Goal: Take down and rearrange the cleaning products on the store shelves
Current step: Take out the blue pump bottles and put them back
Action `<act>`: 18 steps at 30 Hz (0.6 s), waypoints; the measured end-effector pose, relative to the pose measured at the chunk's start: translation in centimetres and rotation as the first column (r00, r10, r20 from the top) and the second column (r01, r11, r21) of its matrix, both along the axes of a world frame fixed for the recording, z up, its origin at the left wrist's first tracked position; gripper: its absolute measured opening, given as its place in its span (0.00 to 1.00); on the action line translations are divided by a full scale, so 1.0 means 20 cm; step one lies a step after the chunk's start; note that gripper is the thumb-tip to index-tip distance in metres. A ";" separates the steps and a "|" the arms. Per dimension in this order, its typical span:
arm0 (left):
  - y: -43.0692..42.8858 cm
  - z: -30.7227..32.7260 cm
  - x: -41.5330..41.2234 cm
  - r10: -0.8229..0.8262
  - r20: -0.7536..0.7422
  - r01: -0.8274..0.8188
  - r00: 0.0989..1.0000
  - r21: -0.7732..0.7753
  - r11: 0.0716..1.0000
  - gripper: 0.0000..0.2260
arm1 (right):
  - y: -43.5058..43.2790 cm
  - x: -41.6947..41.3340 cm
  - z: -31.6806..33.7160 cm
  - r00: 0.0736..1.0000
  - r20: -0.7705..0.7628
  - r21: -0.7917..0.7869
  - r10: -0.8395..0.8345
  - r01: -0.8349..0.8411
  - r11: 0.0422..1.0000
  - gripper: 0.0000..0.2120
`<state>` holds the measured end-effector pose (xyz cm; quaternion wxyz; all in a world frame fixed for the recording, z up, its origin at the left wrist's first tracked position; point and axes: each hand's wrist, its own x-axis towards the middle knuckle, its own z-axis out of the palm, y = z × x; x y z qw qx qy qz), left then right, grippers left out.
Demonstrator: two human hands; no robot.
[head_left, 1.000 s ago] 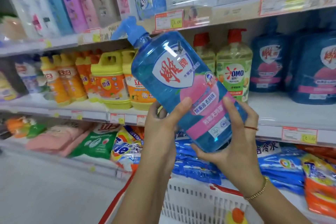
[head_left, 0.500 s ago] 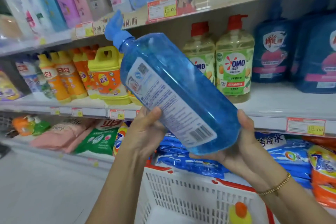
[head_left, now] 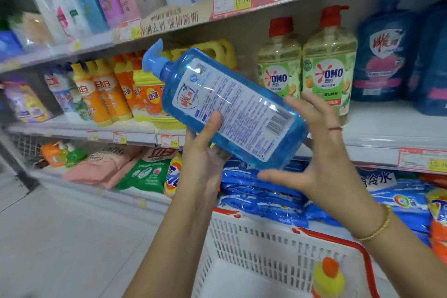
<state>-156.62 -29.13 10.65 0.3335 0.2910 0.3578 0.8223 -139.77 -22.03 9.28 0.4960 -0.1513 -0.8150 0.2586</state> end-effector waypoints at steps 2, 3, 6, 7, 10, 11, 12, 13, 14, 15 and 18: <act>0.00 0.00 0.02 0.013 -0.021 -0.013 1.000 0.006 1.000 0.31 | 0.02 -0.04 -0.05 0.982 0.101 0.292 -0.159 0.124 0.948 0.51; 0.00 0.01 0.02 0.016 -0.045 -0.016 0.999 0.002 1.000 0.31 | 0.04 -0.06 -0.07 0.971 0.082 0.351 -0.222 0.181 0.919 0.51; -0.01 0.02 0.02 -0.007 -0.173 0.003 0.985 -0.020 1.000 0.36 | 0.06 -0.07 -0.09 0.962 -0.047 0.373 -0.271 0.268 0.888 0.49; -0.02 0.04 0.01 -0.049 -0.213 0.047 0.976 -0.019 0.999 0.39 | 0.06 -0.05 -0.08 0.966 -0.069 0.356 -0.249 0.257 0.898 0.48; -0.05 0.08 -0.02 -0.183 -0.262 0.198 0.948 0.032 0.980 0.43 | 0.05 0.02 -0.05 0.992 -0.055 0.145 -0.111 0.118 0.982 0.49; -0.05 0.09 -0.03 -0.215 -0.266 0.237 0.940 0.050 0.970 0.43 | 0.04 0.05 -0.04 0.997 -0.067 0.040 -0.025 0.027 0.999 0.49; -0.05 0.09 -0.03 -0.250 -0.264 0.274 0.931 0.058 0.960 0.45 | 0.03 0.07 -0.03 0.992 -0.100 -0.062 0.071 -0.077 0.995 0.47; -0.04 0.09 -0.03 -0.278 -0.258 0.302 0.925 0.061 0.951 0.47 | 0.01 0.09 -0.02 0.976 -0.139 -0.159 0.166 -0.188 0.969 0.45; -0.05 0.09 -0.02 -0.301 -0.240 0.324 0.923 0.064 0.944 0.49 | -0.01 0.10 -0.03 0.949 -0.181 -0.246 0.259 -0.298 0.922 0.44; -0.05 0.09 -0.03 -0.310 -0.215 0.332 0.926 0.072 0.941 0.48 | -0.02 0.10 -0.03 0.912 -0.221 -0.324 0.344 -0.402 0.857 0.44; -0.06 0.12 -0.08 -0.301 -0.127 0.315 0.945 0.117 0.942 0.41 | -0.06 0.09 -0.05 0.795 -0.350 -0.535 0.496 -0.604 0.591 0.47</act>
